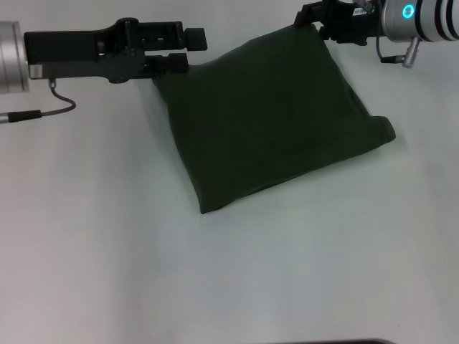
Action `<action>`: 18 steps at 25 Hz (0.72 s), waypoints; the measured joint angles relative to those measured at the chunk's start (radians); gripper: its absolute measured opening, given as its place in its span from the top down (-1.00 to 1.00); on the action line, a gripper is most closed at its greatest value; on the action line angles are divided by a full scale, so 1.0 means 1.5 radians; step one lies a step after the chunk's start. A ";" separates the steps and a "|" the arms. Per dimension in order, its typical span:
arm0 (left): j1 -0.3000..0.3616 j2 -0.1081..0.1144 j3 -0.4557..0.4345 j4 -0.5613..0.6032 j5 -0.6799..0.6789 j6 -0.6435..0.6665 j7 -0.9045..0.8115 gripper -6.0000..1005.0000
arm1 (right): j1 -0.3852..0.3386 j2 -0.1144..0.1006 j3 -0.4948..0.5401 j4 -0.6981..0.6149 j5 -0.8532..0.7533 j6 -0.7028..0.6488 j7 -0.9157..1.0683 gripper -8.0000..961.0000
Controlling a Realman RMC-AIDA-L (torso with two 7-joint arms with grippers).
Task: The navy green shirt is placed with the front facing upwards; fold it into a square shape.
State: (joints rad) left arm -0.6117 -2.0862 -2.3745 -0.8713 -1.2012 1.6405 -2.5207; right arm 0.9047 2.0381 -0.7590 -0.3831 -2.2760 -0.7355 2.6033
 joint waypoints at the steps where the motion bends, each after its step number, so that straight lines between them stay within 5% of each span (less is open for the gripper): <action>1: 0.000 0.000 0.000 0.000 0.000 0.000 0.002 -0.38 | -0.001 -0.001 0.001 0.000 0.000 -0.002 -0.001 -0.49; 18: 0.002 0.000 0.000 0.001 0.000 0.001 0.005 -0.37 | -0.001 -0.003 0.000 0.000 0.002 -0.009 -0.011 0.85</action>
State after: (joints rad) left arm -0.6089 -2.0861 -2.3746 -0.8696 -1.2011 1.6414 -2.5128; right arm 0.9033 2.0334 -0.7594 -0.3828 -2.2728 -0.7482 2.5865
